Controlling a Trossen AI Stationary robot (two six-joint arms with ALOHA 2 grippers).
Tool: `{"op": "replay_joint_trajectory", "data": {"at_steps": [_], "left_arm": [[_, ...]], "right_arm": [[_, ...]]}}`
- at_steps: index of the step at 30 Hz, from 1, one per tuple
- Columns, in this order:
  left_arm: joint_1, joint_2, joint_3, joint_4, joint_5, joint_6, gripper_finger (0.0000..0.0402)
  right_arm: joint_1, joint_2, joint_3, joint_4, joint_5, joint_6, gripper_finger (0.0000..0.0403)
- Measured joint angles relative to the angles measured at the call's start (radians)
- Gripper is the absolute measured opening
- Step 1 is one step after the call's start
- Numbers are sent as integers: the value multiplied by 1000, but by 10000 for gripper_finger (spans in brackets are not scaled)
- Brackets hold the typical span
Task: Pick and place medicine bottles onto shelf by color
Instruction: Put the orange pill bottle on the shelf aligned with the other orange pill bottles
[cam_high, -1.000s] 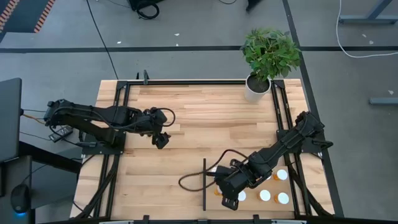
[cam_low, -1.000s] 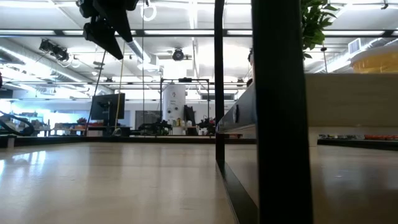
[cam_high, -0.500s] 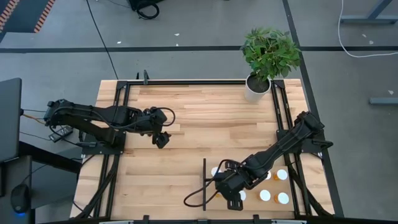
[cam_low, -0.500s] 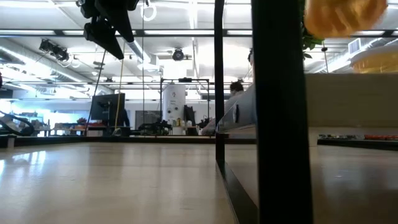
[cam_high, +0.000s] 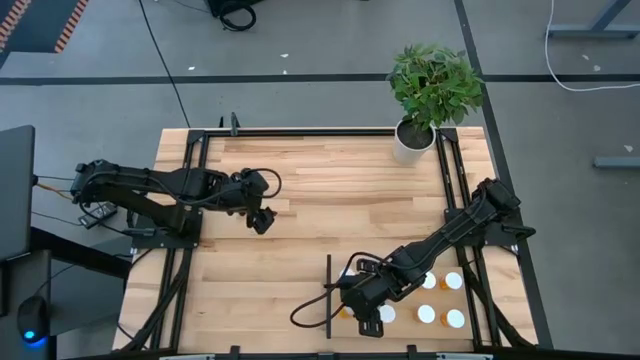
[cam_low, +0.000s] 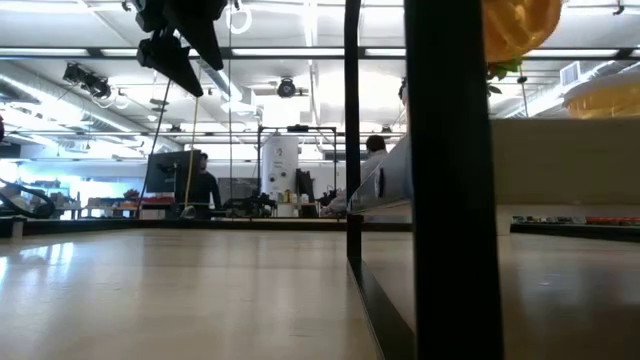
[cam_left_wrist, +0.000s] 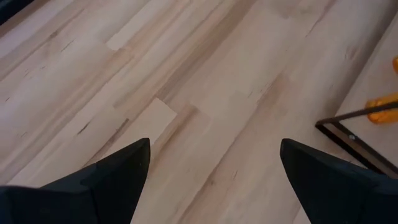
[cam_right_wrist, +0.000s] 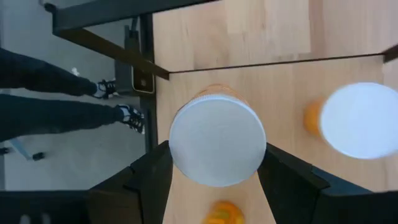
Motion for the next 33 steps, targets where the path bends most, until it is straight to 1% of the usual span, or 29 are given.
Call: {"op": "replay_joint_trajectory", "data": {"at_steps": [6,9,13,18,26,31,33], "left_arm": [[25,0,0,14,0,0,364],[25,0,0,15,0,0,364],[25,0,-1,16,0,3,364],[25,0,-1,20,0,7,364],[25,0,-1,20,0,8,364],[25,0,-1,20,0,8,364],[25,0,-1,20,0,8,364]], "right_arm": [[3,40,0,31,-23,34,227],[5,58,0,37,-39,58,235],[5,66,1,51,-38,61,249],[5,72,1,37,-30,74,256],[5,72,1,30,3,123,257],[5,69,1,42,-9,137,257],[11,66,1,66,-26,106,257]]}}
